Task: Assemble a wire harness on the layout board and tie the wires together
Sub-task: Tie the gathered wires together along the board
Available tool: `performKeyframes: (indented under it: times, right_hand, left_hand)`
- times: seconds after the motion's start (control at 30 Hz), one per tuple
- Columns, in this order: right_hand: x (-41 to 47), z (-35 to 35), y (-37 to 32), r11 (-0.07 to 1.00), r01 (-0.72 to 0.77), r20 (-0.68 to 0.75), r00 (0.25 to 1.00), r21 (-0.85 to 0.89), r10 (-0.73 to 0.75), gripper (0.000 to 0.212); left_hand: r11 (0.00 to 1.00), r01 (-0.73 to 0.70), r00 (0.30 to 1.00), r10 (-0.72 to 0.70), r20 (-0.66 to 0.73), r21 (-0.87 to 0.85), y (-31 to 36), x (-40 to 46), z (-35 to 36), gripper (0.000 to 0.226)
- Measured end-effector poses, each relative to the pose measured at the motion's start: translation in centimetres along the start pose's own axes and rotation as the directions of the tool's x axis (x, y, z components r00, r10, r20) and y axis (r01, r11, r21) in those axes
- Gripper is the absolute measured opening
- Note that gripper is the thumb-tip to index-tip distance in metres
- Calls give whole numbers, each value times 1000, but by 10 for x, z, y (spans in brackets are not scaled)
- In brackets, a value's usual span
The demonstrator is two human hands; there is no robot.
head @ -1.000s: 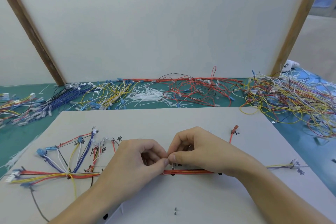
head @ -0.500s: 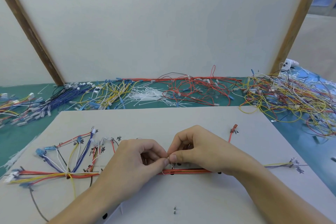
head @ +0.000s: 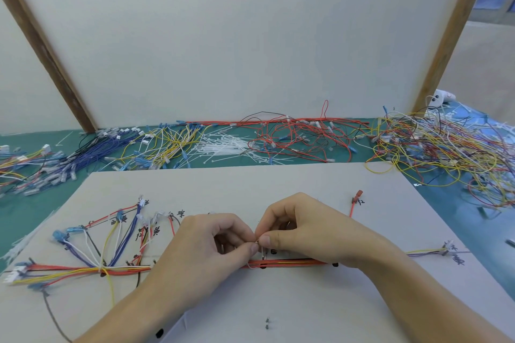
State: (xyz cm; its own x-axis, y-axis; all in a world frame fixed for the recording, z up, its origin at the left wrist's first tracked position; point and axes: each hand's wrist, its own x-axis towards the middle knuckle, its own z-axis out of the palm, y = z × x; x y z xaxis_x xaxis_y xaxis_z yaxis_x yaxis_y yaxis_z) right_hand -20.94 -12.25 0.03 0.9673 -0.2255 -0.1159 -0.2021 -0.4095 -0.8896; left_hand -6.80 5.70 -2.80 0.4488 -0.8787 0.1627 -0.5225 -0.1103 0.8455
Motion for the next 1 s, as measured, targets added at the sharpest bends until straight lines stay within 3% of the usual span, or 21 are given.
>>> performKeyframes:
  times: [1.0]
  right_hand:
    - [0, 4, -2, 1000, -16, -27, 1000, -14, 15, 6]
  left_hand:
    - [999, 8, 1000, -8, -4, -46, 1, 0, 0, 16]
